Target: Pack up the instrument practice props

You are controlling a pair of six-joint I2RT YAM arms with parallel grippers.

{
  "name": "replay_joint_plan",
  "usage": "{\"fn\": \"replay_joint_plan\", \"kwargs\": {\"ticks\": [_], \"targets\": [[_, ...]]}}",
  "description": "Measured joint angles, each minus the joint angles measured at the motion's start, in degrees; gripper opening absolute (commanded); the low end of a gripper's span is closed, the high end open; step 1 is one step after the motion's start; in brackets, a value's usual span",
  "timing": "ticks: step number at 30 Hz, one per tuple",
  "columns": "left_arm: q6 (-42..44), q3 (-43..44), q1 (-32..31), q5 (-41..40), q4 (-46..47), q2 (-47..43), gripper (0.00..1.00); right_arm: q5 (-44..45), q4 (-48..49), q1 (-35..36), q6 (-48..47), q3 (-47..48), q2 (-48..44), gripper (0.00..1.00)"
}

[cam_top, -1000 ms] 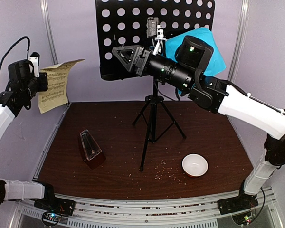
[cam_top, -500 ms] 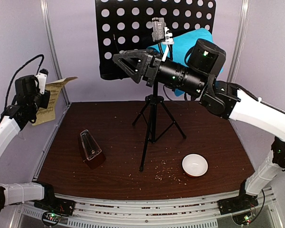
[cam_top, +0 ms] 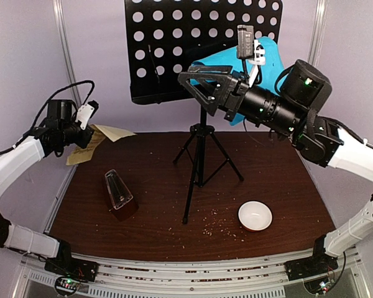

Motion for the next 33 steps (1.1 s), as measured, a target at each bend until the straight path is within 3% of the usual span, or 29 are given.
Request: {"fn": "replay_joint_plan", "kwargs": {"ticks": [7,13,23,32,33], "targets": [[-8.2,10.1,-2.7,20.5,-6.3,6.2,0.0,2.5,1.6,0.0,-0.2,-3.5,-3.2,0.73],[-19.5,10.8,-4.1,35.5,-6.1,9.2,0.0,3.7,2.1,0.0,0.3,-5.0,-3.3,0.73],[-30.3,5.7,-1.3,41.6,1.0,20.4,0.0,4.1,3.0,0.0,2.1,-5.7,-3.4,0.74],[-29.3,4.7,2.5,39.8,2.5,33.7,0.0,4.8,3.1,0.0,2.7,-6.2,-5.3,0.75],[-29.0,4.7,2.5,39.0,2.5,34.4,0.06,4.7,3.1,0.0,2.7,-6.3,-5.4,0.75]]}}
